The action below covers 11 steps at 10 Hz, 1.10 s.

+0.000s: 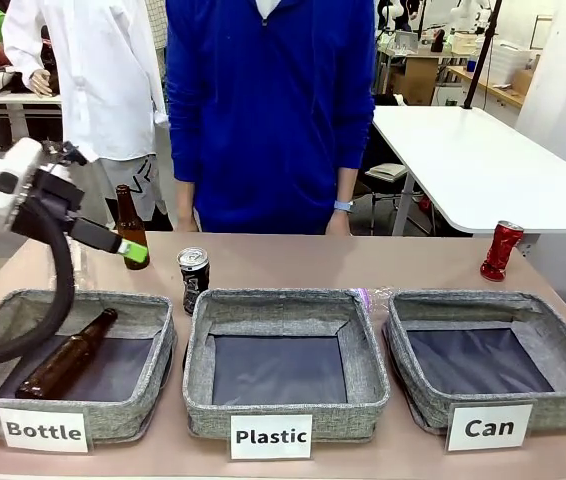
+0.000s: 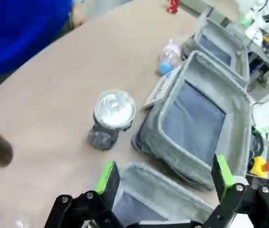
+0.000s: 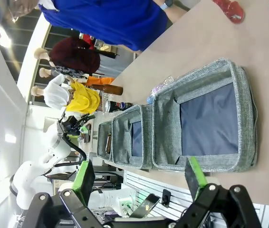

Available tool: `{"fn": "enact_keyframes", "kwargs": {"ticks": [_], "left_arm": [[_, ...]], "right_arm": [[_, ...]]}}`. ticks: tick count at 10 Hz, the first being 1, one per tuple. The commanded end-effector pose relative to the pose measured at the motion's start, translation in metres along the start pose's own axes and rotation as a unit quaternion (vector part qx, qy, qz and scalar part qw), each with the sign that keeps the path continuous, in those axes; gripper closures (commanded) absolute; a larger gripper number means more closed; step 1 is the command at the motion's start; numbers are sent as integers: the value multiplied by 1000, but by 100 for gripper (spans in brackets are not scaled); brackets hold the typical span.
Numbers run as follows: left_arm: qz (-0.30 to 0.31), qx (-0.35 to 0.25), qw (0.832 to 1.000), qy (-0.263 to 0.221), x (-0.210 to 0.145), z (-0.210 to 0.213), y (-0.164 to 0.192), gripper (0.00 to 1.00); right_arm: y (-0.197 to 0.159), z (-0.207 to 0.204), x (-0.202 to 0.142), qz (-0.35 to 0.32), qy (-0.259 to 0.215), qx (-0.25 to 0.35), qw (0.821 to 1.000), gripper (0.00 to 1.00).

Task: Sort the can waste into the basket.
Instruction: Pick up the can waste from the table and place it in the right Fabric basket.

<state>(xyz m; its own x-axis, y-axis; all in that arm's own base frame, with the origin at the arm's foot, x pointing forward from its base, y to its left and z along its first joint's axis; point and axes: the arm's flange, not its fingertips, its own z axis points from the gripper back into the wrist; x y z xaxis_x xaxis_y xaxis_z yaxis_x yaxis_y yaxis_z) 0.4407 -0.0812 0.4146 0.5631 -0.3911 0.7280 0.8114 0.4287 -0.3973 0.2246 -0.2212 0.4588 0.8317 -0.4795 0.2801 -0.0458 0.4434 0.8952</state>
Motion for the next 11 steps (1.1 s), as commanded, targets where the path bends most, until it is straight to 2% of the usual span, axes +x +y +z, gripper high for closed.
{"fn": "enact_keyframes", "kwargs": {"ticks": [1,2,3,6,7,8,9,10,11], "left_arm": [[18,22,999,-19,10,-2,10,0],[120,132,984,6,17,20,2,0],[4,1,1000,-4,4,-7,6,0],[4,1,1000,-4,4,-7,6,0],[21,20,1000,-1,9,-6,4,0],[-29,-18,999,6,17,-8,27,0],[-112,-61,991,35,17,-18,53,0],[-132,-67,988,51,16,-23,63,0],[-172,-113,976,76,15,-34,80,0]], "right_arm": [[0,0,1,13,-7,12,1000,0],[0,0,1,13,-7,12,1000,0],[0,0,1,13,-7,12,1000,0],[0,0,1,13,-7,12,1000,0],[0,0,1,13,-7,12,1000,0],[0,0,1,13,-7,12,1000,0],[0,0,1,13,-7,12,1000,0],[0,0,1,13,-7,12,1000,0],[0,0,1,13,-7,12,1000,0]]}}
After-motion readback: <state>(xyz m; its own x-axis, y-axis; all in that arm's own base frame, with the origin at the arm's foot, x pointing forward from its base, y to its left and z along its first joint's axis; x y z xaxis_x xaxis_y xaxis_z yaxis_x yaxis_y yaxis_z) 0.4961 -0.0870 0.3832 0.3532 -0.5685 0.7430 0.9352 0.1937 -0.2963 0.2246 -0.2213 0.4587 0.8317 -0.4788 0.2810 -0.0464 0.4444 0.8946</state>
